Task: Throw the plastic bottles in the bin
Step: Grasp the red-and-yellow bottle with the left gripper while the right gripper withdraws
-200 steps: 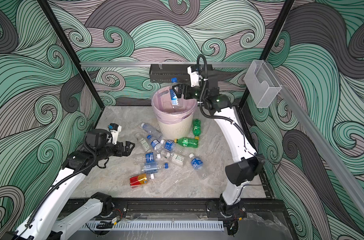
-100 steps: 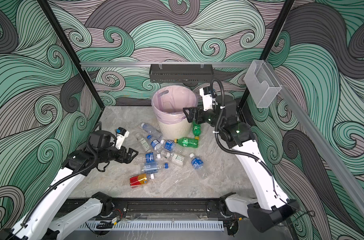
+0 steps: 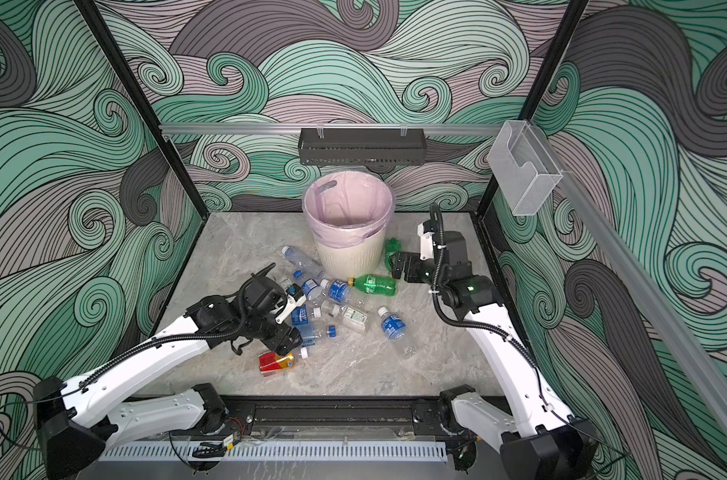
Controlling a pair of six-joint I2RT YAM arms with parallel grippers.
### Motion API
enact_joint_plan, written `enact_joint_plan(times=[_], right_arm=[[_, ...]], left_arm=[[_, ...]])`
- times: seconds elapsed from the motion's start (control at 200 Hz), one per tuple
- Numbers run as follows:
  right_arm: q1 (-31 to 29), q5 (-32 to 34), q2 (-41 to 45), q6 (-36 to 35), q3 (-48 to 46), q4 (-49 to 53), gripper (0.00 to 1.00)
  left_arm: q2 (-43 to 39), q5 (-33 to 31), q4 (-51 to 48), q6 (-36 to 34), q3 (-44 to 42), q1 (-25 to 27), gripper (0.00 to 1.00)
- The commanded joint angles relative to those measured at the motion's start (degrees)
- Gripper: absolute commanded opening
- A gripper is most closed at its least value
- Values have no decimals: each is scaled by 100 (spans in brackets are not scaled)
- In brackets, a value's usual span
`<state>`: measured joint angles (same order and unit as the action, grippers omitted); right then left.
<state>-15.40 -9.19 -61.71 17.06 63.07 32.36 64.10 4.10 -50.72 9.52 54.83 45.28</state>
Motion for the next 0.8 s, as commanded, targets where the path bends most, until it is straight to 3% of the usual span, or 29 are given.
enact_joint_plan(times=[0.0,0.145,0.355,0.796], right_arm=[[94,76,80,52,-103,-96,100],[242,17,115,34,-260,-128,100],[352,-165,135,103,-537,-290,100],[459,-238,453,139,-827,-364,100]], left_arm=[[285,-145,-84,780,-53,194,76],[489,-787,-204,1468,-420,721,77],[212,-1627,-137,2080,-1021,935,79],[1094,-717,654,1833,-1337,1030,81]])
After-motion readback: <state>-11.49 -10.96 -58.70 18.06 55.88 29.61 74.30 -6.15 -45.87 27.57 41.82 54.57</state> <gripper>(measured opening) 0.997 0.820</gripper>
